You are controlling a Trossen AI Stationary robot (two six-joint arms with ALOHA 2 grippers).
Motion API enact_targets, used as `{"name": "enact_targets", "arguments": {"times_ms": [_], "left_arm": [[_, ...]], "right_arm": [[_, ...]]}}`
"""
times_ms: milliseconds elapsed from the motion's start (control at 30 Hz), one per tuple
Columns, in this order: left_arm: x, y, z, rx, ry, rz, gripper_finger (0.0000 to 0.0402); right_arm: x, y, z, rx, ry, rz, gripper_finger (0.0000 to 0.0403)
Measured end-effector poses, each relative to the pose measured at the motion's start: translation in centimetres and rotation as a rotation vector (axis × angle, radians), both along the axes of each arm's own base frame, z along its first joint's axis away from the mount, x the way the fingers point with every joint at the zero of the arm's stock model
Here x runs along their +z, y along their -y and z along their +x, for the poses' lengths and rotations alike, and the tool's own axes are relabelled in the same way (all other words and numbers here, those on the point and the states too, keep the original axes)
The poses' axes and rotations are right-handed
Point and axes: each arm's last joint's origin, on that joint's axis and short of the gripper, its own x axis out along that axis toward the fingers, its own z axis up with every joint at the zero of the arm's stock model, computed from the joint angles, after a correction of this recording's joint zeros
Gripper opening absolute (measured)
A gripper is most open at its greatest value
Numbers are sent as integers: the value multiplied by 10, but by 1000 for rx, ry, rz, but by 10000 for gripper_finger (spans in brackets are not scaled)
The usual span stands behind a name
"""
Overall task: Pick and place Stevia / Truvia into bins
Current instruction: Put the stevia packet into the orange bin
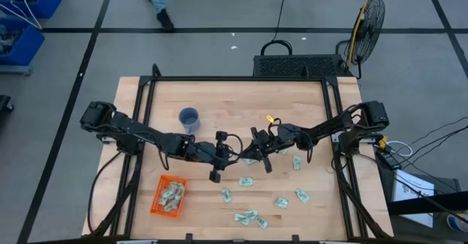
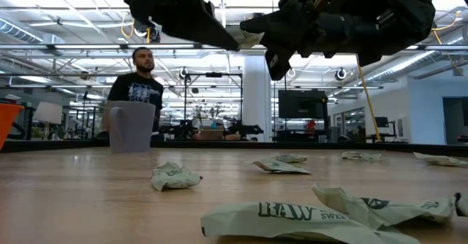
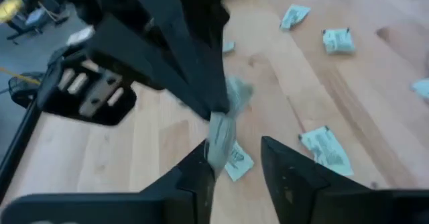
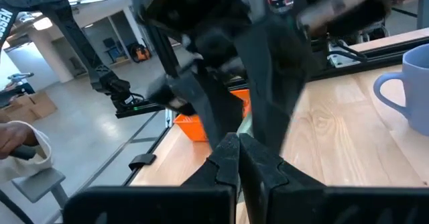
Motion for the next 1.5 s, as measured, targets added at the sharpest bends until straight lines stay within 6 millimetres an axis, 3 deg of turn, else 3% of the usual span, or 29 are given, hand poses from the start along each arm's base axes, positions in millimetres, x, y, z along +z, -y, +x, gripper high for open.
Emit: {"name": "enact_targets", "arguments": {"times_ms": [200,467,867,1033,1200,1300,1500], "left_arm": [[1,0,2,7,26,2,70],[2,-3,3,41,43,-5,12],[4,7,-9,42,-25,-24,9],[16,23,-37,38,-118,-43,8],[29,35,-82,100,-294,-172,13],[31,39,-109,220,-437,-334,13],[23,52,-144,538,-713,-605,15]], "right_arm": [[0,0,0,-3,-1,1,5],[0,0,0,-4,2,-1,45],[5,0,-2,1,38,-97,109],[2,0,-3,6,7,-129,127],[-3,2,-3,8,-31,-169,130],[-2,6,-3,-3,-16,-200,128],[1,23,-2,-59,15,-209,130]]}}
